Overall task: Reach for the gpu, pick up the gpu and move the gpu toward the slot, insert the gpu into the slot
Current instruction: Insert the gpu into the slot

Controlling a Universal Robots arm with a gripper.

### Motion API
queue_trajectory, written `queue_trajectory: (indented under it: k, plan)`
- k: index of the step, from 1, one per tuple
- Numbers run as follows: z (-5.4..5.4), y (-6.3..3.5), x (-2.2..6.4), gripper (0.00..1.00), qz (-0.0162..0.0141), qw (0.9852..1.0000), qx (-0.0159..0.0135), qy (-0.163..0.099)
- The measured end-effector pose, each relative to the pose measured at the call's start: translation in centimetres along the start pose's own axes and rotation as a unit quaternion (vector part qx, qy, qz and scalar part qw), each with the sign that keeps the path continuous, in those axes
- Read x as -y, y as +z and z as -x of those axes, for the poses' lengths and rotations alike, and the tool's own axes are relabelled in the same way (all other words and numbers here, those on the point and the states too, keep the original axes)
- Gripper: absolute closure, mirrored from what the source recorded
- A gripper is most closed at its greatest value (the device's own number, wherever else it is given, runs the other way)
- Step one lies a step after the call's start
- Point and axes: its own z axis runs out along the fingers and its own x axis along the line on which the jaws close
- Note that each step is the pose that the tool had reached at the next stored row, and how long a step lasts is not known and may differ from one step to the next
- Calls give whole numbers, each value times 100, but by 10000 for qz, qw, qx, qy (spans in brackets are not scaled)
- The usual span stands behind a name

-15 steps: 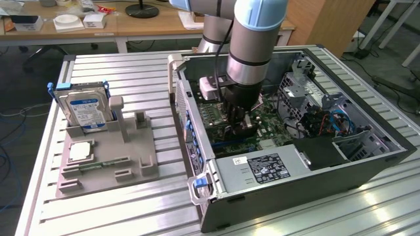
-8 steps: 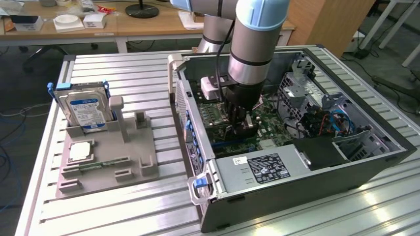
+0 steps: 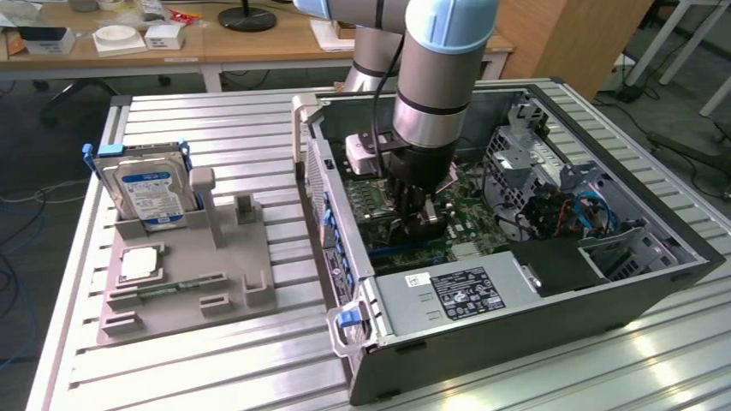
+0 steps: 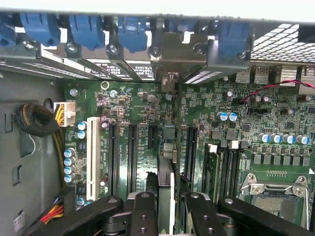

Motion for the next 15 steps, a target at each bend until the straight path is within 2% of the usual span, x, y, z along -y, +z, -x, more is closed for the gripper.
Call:
queue_trajectory:
  k: [15]
  plan:
    - [24,0,30,74,0,10000,-2,24]
